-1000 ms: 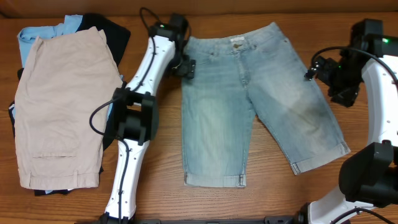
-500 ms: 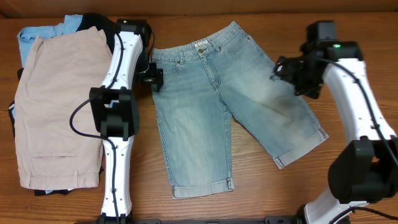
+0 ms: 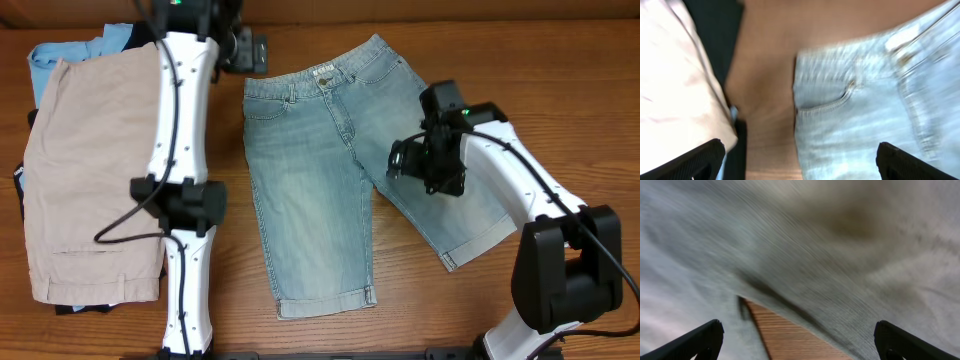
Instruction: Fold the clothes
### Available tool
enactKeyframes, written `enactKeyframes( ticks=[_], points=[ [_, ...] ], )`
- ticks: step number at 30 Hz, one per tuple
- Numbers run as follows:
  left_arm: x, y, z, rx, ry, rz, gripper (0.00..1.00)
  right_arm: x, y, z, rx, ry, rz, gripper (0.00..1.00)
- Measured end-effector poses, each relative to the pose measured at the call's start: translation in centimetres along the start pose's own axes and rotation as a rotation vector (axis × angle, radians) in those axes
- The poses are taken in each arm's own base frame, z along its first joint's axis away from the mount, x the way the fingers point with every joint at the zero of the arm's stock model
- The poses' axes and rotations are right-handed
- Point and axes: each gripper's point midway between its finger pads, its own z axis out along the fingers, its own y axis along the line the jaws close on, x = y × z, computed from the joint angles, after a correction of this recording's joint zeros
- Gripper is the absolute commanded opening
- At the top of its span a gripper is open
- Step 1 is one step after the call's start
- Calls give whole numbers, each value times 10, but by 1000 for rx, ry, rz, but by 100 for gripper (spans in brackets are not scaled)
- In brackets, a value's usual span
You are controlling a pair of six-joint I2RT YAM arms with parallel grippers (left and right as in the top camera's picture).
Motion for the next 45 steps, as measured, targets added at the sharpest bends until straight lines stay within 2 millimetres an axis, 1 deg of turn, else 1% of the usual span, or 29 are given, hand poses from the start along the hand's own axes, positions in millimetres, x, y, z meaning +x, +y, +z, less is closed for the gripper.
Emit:
enactKeyframes(
  ticks=[1, 2, 3, 5, 11, 13, 14, 17, 21, 24, 27, 30, 35, 38, 41, 43, 45],
  points=[
    [-7, -1, -13, 9, -42, 4, 100, 3, -2, 5, 3, 8, 6, 100],
    [-11, -1, -21, 14, -67, 6, 100, 7, -5, 10, 7, 15, 11, 100],
    [-18, -2, -36, 22, -115, 11, 100, 10, -7, 14, 12, 23, 22, 100],
    [-24, -3, -47, 31, -151, 23, 100, 16, -13, 23, 21, 39, 45, 100],
    [-26, -5, -47, 33, -161, 71, 100, 28, -31, 45, 39, 65, 145, 99],
    [-30, -6, -47, 34, -175, 98, 100, 30, -38, 48, 41, 71, 178, 99],
    [-31, -9, -48, 41, -181, 117, 100, 28, -38, 48, 33, 65, 195, 99],
    [-33, -23, -48, 86, -199, 212, 100, 24, -41, 48, 2, 55, 253, 96],
    [-31, -54, -46, 149, -213, 392, 100, 19, -49, 46, -61, 46, 344, 95],
    [-30, -77, -38, 179, -227, 507, 100, 12, -57, 44, -105, 46, 413, 95],
    [-30, -99, -27, 201, -241, 588, 100, -4, -71, 41, -147, 12, 474, 95],
    [-33, -116, -12, 215, -258, 637, 100, -27, -85, 37, -182, -65, 506, 95],
    [-35, -139, 23, 232, -283, 681, 100, -66, -110, 29, -214, -207, 502, 95],
    [-36, -146, 44, 235, -298, 693, 100, -82, -124, 24, -216, -253, 498, 95],
    [-36, -153, 63, 238, -317, 699, 100, -93, -142, 19, -193, -268, 496, 98],
    [-32, -154, 75, 239, -309, 703, 100, -97, -154, 16, -169, -261, 498, 100],
    [-27, -157, 85, 241, -299, 707, 100, -93, -167, 13, -123, -214, 508, 100]
  ],
)
